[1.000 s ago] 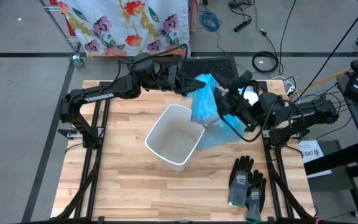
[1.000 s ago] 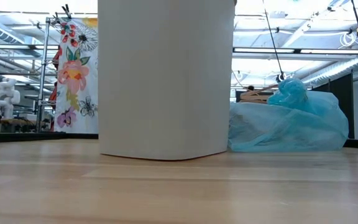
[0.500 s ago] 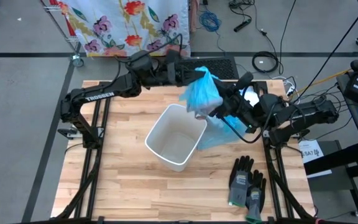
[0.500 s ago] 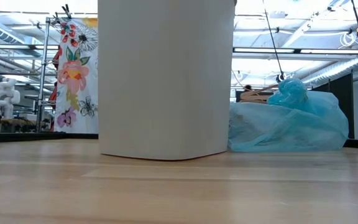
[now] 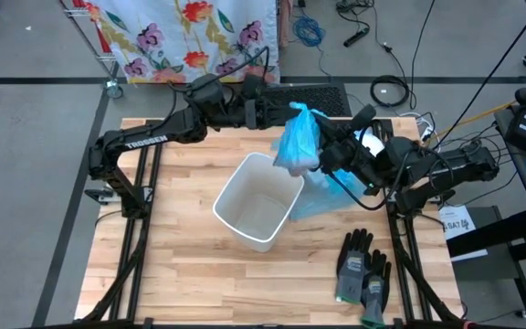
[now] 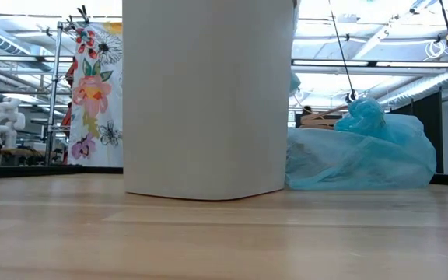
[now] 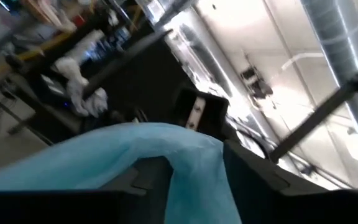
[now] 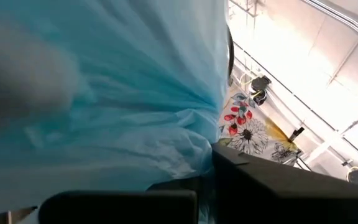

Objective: Place trash/remove bag and relplace
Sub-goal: Insert the new blue trash bag into the white trash bin

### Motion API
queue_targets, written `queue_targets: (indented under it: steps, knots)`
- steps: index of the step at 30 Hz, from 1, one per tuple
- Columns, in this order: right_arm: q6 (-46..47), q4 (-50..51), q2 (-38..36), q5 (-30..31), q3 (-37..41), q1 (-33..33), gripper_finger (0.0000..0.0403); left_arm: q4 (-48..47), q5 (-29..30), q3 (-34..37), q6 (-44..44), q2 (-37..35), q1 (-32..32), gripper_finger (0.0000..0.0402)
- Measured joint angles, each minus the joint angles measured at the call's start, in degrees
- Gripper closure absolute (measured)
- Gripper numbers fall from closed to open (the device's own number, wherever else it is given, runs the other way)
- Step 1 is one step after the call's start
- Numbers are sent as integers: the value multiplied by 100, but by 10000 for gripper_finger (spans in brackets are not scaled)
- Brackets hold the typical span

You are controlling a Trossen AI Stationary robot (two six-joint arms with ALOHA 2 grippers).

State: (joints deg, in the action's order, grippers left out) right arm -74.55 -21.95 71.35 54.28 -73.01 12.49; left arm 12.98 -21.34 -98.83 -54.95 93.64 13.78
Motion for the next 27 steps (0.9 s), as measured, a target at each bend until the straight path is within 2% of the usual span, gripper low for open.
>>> queue_targets:
  steps: [7, 10, 15, 22, 27]
  knots:
    - [349, -74, -105, 24, 2, 0, 403, -68, -862, 0, -92, -68, 335, 236]
    - [712, -177, -189, 90, 0, 0, 403, -359, -864, 4, 221, -268, 520, 236]
    - [1093, -186, -280, 58, -81, 3, 403, -1445, -864, -2, 924, -679, 869, 236]
    - [1543, -187, -275, -65, -741, 330, 403, -2996, -715, 0, 1793, -1218, 1246, 236]
    - [2000, -191, -264, -61, -1280, 765, 403, -4083, 48, 0, 2756, -1726, 1392, 236]
